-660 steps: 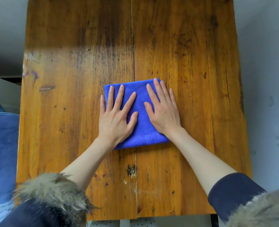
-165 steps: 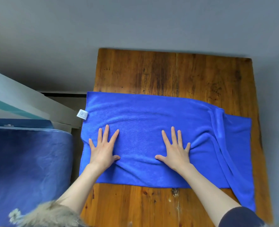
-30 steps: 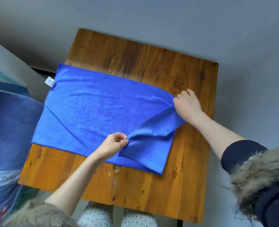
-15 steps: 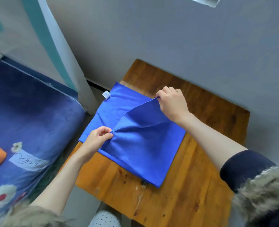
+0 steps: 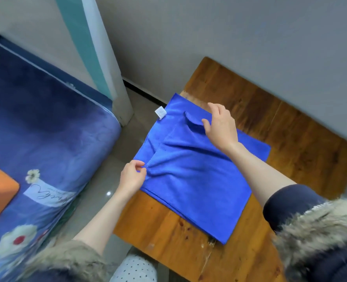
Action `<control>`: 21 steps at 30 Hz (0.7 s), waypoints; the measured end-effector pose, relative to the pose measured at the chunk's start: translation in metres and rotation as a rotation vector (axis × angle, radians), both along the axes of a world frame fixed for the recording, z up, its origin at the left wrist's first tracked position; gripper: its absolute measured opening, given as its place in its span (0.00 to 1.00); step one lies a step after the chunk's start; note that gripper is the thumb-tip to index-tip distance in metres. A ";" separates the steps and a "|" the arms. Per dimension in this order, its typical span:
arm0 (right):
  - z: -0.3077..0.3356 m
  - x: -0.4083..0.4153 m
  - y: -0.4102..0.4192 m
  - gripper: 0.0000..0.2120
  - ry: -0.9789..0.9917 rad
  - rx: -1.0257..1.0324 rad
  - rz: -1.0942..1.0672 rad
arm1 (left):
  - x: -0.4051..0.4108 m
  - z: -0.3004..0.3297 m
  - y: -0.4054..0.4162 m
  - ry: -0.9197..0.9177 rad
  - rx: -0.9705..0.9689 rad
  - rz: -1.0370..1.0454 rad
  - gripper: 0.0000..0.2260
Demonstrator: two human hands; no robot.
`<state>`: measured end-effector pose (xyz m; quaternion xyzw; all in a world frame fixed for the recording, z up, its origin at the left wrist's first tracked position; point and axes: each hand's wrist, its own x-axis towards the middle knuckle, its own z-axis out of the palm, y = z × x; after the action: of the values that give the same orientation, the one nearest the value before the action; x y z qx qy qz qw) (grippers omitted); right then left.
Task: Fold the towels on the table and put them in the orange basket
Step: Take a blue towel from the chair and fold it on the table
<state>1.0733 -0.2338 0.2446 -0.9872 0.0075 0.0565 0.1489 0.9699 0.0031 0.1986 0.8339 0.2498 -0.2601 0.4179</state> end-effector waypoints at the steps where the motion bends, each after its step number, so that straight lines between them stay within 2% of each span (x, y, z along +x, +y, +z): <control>1: -0.007 -0.004 -0.002 0.22 0.057 -0.003 -0.058 | -0.001 -0.005 0.000 0.011 0.017 -0.045 0.14; 4: -0.030 -0.021 -0.016 0.22 0.271 -0.074 -0.150 | -0.009 -0.013 -0.003 0.022 0.046 -0.187 0.18; 7: -0.050 -0.042 -0.036 0.24 0.441 -0.209 -0.098 | -0.018 -0.015 -0.009 -0.030 0.143 -0.331 0.21; 10: -0.060 -0.058 -0.050 0.29 0.555 -0.187 -0.099 | -0.022 -0.017 -0.012 -0.056 0.205 -0.400 0.22; 14: -0.062 -0.072 -0.057 0.33 0.602 -0.129 -0.151 | -0.016 -0.018 -0.012 -0.054 0.233 -0.463 0.21; 21: -0.061 -0.125 -0.069 0.31 0.627 -0.014 -0.380 | 0.000 -0.016 -0.027 -0.076 0.265 -0.605 0.20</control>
<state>0.9482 -0.3033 0.1841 -0.9039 0.2364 0.3277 0.1404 0.9703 -0.0238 0.1826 0.9265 0.0065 -0.3063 0.2185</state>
